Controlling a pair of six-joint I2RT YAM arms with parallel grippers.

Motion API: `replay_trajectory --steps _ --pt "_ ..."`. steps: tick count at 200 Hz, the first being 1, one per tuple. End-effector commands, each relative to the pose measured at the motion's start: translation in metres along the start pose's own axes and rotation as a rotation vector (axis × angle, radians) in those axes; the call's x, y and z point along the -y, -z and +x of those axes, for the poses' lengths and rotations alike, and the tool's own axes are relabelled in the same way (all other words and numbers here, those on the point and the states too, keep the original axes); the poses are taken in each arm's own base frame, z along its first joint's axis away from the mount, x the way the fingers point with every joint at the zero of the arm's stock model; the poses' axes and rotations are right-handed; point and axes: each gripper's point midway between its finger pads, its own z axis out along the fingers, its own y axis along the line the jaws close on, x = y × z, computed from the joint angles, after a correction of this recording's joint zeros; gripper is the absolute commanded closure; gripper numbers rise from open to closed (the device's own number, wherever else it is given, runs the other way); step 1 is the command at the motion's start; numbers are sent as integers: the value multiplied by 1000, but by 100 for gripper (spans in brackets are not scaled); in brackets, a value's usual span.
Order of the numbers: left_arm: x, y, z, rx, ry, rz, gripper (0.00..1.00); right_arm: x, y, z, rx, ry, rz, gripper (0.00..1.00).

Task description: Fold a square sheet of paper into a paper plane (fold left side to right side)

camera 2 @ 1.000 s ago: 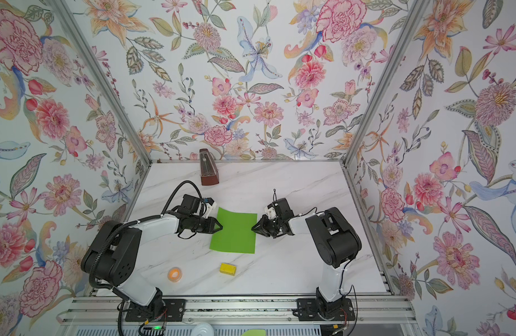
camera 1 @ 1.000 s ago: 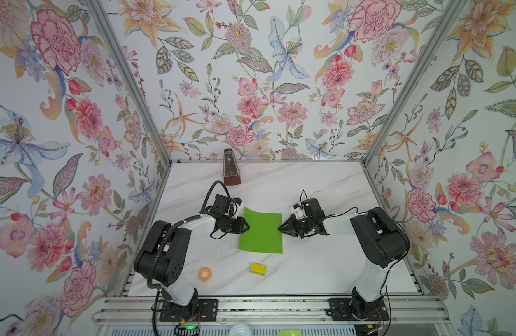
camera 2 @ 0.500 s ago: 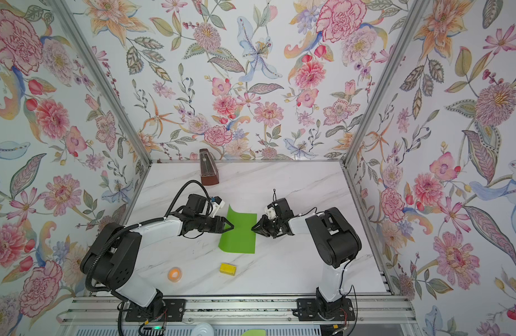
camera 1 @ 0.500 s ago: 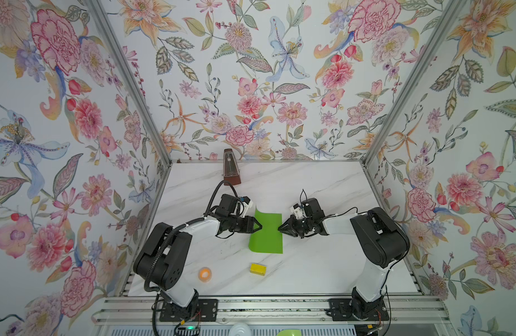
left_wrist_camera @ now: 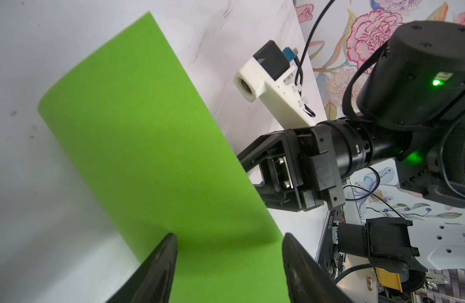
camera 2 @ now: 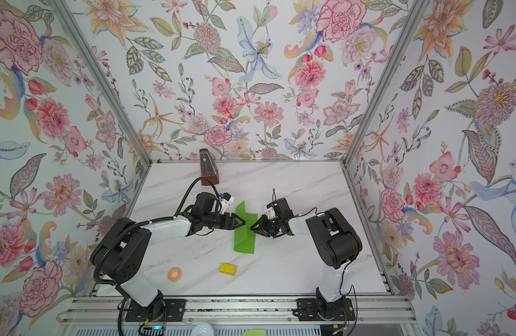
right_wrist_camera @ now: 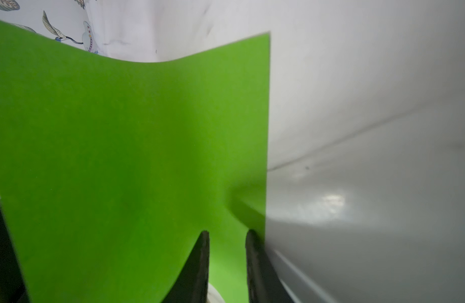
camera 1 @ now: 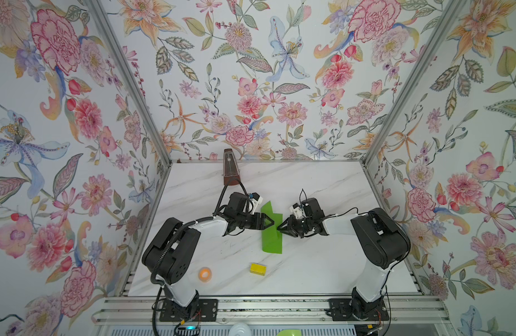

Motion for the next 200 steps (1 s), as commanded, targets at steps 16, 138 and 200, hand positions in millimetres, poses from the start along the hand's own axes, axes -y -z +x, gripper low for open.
replay_trajectory --steps 16,138,200 --pt "-1 -8 1 -1 12 22 35 11 2 5 -8 -15 54 71" --pt "0 3 1 -12 -4 -35 58 14 4 5 -6 -20 68 73" --pt "14 12 4 -23 -2 -2 65 15 4 5 -6 -20 73 74"
